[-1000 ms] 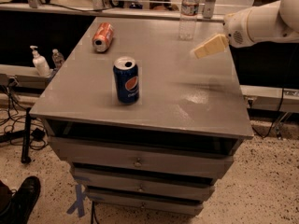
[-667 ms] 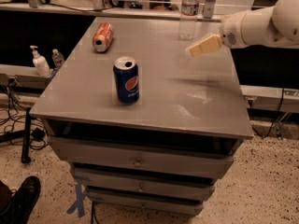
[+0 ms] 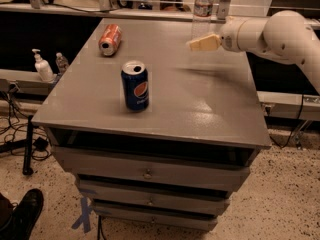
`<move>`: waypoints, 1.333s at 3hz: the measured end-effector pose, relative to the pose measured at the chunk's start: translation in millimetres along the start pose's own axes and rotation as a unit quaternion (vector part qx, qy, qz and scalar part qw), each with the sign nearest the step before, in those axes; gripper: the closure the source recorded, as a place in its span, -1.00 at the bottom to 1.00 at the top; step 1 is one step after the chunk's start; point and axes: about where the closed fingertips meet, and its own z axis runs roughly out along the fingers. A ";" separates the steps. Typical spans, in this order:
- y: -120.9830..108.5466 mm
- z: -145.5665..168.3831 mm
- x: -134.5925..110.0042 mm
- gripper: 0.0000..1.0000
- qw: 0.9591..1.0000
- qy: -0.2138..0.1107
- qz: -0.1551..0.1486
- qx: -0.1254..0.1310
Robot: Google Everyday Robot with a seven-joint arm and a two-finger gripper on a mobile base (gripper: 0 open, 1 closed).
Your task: Move water bottle near pepsi can
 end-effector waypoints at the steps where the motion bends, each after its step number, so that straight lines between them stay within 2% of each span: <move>1: -22.5 26.6 -0.3 -1.00 0.999 -0.034 0.015 0.016; 3: -57.9 76.4 -6.0 -1.00 0.996 -0.071 0.035 0.032; 4: -64.5 96.6 -12.2 -0.63 0.996 -0.078 0.035 0.033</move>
Offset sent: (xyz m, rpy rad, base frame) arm 0.1102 -0.0105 -0.0004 0.1591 -0.1185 -0.0657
